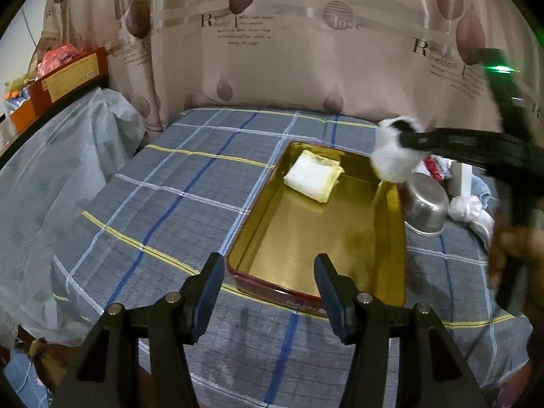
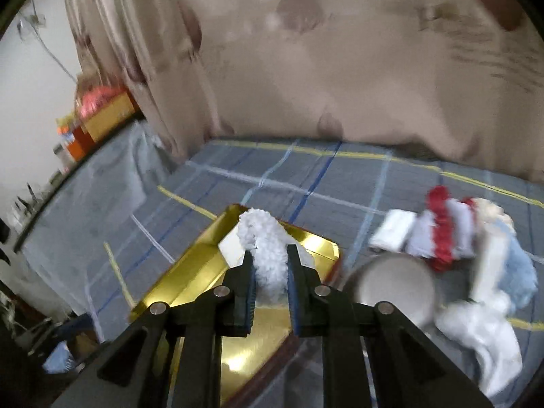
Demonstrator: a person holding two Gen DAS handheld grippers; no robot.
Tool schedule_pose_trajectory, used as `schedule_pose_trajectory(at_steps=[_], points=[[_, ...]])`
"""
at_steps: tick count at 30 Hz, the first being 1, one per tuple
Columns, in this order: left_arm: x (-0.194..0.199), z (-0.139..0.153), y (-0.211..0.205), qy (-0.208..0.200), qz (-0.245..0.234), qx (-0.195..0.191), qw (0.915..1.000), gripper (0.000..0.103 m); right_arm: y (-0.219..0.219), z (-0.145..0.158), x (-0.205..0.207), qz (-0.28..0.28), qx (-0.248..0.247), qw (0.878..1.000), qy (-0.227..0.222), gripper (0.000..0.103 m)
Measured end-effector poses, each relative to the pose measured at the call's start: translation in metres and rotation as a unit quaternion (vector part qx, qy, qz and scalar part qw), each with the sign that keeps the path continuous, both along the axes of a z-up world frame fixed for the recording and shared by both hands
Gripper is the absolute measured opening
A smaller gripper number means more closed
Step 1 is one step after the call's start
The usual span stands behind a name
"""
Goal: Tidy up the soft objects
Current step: 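Place a white fluffy cloth in the tray with the right gripper, then grasp the white sponge block with the left gripper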
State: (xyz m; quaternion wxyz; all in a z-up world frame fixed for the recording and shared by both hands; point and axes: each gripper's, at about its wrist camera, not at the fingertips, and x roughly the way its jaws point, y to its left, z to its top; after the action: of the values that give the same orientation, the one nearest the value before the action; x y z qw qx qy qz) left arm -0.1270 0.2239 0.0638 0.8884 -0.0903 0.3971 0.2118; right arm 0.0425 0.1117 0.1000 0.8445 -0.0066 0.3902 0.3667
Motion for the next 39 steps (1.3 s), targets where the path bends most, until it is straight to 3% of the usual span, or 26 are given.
schedule_pose_trajectory(at_steps=[5,13,16,19,20,21,26,29,33,34,36,39], points=[[-0.001,-0.001,0.006,0.004,0.008,-0.002,1.0000,0.056,0.044,-0.035,0.017,0.002,-0.050,0.999,0.019,0.015],[0.003,-0.008,0.008,0.016,0.006,-0.003,0.9999,0.056,0.070,-0.070,0.026,0.000,-0.113,0.993,0.021,0.015],[0.003,-0.008,0.006,0.017,0.005,0.002,0.9998,0.056,0.078,-0.076,0.027,0.005,-0.134,0.991,0.014,0.022],[0.003,-0.008,0.006,0.017,0.005,0.002,0.9998,0.056,0.082,-0.069,0.023,-0.005,-0.148,0.989,-0.017,0.056],[0.003,-0.007,0.005,0.017,0.006,0.003,0.9998,0.056,0.079,-0.063,0.020,-0.011,-0.142,0.989,-0.030,0.077],[0.003,-0.006,0.005,0.016,0.007,0.003,0.9998,0.056,0.075,-0.057,0.018,-0.017,-0.133,0.990,-0.041,0.089],[0.002,-0.003,-0.004,0.012,-0.003,0.014,0.9998,0.056,0.009,-0.008,-0.023,-0.069,-0.042,0.989,-0.127,0.097],[0.003,-0.003,-0.015,0.014,-0.020,0.026,0.9994,0.056,-0.065,0.000,-0.051,-0.125,-0.033,0.979,-0.156,0.100],[0.006,-0.001,-0.031,0.014,-0.054,0.023,0.9982,0.056,-0.157,-0.023,-0.063,-0.199,-0.105,0.961,-0.163,0.100],[0.008,0.000,-0.035,0.013,-0.063,0.018,0.9978,0.056,-0.187,-0.035,-0.062,-0.222,-0.149,0.950,-0.160,0.100],[0.013,0.004,-0.045,0.010,-0.085,0.006,0.9963,0.056,-0.222,-0.049,-0.058,-0.253,-0.190,0.937,-0.149,0.100],[0.027,0.013,-0.061,0.001,-0.119,-0.022,0.9927,0.056,-0.277,-0.068,-0.050,-0.298,-0.213,0.923,-0.119,0.100]])
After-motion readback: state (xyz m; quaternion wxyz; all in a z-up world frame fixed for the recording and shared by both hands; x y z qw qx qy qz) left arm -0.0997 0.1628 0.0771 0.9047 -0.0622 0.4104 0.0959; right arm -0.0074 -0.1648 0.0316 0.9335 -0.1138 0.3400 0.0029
